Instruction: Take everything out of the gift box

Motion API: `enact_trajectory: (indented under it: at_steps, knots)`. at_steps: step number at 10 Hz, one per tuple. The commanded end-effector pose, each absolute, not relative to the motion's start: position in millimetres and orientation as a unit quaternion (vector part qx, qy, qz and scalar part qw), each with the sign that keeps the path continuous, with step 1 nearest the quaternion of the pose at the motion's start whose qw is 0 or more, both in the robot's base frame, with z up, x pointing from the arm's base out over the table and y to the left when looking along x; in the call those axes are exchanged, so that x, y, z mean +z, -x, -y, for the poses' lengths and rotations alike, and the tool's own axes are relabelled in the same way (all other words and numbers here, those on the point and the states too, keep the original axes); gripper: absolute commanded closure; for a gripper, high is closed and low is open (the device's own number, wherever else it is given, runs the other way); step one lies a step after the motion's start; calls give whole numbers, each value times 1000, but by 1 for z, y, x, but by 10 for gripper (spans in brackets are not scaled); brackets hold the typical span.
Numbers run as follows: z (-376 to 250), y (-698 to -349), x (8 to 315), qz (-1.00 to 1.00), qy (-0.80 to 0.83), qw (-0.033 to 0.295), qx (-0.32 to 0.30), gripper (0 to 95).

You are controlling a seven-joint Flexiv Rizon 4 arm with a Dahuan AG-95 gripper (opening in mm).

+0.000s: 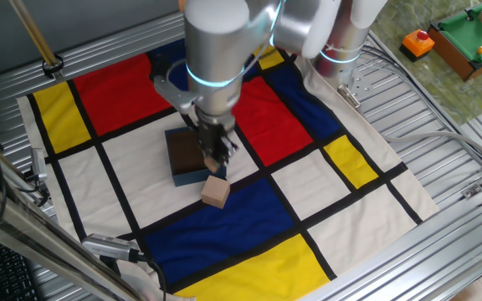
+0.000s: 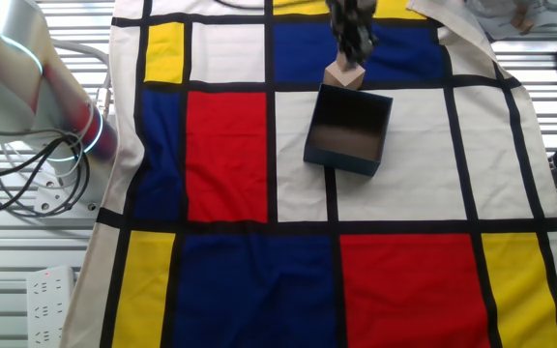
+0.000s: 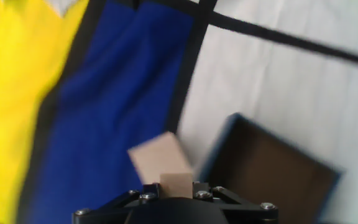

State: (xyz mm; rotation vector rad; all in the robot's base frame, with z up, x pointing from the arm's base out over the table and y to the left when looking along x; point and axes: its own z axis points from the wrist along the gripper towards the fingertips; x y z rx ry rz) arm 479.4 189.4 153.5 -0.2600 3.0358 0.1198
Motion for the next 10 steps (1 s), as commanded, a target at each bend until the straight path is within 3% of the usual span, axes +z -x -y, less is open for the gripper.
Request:
enact_trajectory:
  at_steps: [1,8,10]
  knots:
    - [-247,-470,148,-992,-71,41,95,950]
    - [-251,-477,127,-993,-79,47,73,950]
    - [-251,-477,126,-994,-81,35,63,950]
